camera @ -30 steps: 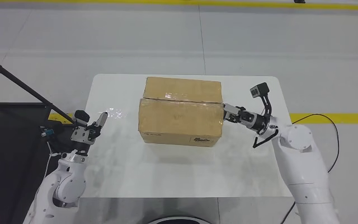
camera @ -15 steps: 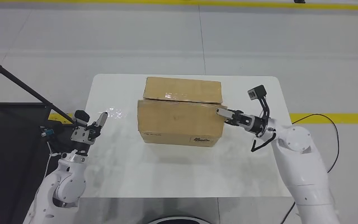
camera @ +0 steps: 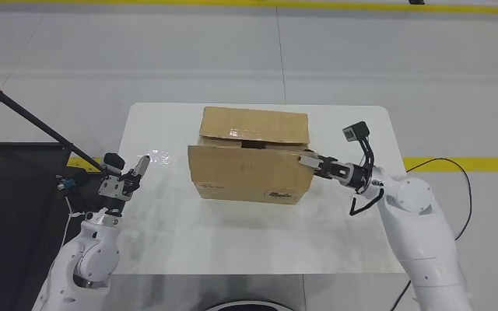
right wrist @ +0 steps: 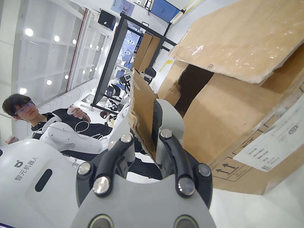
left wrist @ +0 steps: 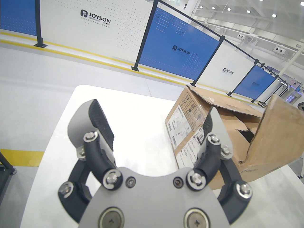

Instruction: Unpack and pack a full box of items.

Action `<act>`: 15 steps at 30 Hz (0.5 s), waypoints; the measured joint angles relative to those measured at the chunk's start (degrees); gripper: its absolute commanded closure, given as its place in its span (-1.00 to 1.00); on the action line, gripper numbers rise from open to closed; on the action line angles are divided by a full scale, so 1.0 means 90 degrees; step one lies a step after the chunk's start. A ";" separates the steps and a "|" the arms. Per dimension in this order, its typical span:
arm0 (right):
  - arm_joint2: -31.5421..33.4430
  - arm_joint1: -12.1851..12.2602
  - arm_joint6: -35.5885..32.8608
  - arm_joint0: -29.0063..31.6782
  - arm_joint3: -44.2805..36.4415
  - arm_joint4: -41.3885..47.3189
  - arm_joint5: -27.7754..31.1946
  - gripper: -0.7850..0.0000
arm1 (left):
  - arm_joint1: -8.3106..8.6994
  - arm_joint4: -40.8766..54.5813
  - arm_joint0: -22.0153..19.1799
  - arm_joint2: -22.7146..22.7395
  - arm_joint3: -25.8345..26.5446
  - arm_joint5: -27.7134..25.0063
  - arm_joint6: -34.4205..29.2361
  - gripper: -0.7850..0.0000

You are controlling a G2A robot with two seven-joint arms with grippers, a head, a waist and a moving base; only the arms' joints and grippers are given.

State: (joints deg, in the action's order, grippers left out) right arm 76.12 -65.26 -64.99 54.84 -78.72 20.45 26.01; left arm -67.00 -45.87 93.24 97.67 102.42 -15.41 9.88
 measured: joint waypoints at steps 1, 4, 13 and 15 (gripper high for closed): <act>0.0002 0.0005 -0.0019 0.0011 -0.0006 0.0032 0.0019 1.00 | 0.0000 0.0000 0.0000 0.0000 0.0000 0.0000 0.0000 -1.00; 0.0013 0.0023 -0.0100 0.0059 -0.0026 0.0139 0.0096 1.00 | 0.0000 0.0000 0.0000 0.0000 0.0000 0.0000 0.0000 -1.00; 0.0058 0.0071 -0.0435 0.0225 -0.0088 0.0567 0.0453 1.00 | 0.0000 0.0000 0.0000 0.0000 0.0000 0.0000 0.0000 -1.00; 0.0058 0.0080 -0.0511 0.0264 -0.0098 0.0677 0.0536 1.00 | 0.0000 0.0000 0.0000 0.0000 0.0000 0.0000 0.0000 -1.00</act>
State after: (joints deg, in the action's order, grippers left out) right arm 76.64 -64.54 -69.59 57.22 -79.60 26.55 30.83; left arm -67.00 -45.87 93.24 97.67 102.42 -15.41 9.88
